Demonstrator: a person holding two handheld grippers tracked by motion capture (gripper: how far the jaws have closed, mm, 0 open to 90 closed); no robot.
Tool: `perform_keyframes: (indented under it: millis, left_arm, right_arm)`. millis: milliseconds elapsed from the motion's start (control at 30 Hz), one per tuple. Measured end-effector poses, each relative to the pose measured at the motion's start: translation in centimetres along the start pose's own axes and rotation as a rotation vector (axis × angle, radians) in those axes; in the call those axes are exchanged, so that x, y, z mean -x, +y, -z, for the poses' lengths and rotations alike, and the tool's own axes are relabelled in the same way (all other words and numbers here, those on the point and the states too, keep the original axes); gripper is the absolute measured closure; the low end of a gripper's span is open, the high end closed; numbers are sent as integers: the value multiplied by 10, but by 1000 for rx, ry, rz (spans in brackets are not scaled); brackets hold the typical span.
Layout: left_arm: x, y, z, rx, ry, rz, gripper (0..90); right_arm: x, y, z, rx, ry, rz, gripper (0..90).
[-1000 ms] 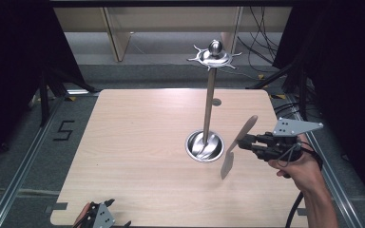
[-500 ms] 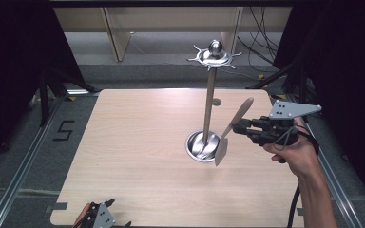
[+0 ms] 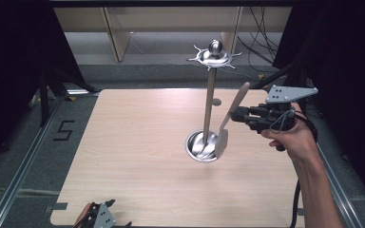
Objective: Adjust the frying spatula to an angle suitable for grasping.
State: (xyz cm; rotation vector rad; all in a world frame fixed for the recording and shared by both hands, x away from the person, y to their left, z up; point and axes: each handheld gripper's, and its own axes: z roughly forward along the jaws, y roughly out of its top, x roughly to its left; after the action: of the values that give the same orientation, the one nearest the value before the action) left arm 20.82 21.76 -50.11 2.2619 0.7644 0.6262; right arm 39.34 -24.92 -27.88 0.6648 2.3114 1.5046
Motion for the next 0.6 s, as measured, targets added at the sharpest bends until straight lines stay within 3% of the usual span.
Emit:
perform_keyframes:
  millis: [67,100,133,233,267,400,433,467,533,600]
  left_arm:
    - [0,0,1,1,0,-1,149]
    - [2,0,-2,35,10,40,149]
    - [2,0,-2,35,10,40,149]
    - [2,0,-2,30,11,29,150]
    - [0,0,0,4,0,-2,149]
    - [0,0,0,3,2,0,149]
    - [2,0,-2,37,12,34,149]
    - [2,0,-2,34,14,36,149]
    - [1,0,0,20,7,19,150]
    - [0,0,1,2,0,0,150]
  right_arm:
    - [2,2,-1,8,5,-6,745]
    - [3,4,-1,0,-4,-8,745]
    - [4,4,-2,17,-12,-4,745]
    - [7,6,-4,4,-1,-8,745]
    - [8,6,-5,15,-10,-5,745]
    - [11,9,-8,3,4,-24,745]
    - [13,11,-8,-2,-3,-21,745]
    - [13,11,-10,10,-11,-17,745]
    - [15,13,-10,-16,2,-23,745]
    - [16,15,-12,-6,2,-28,745]
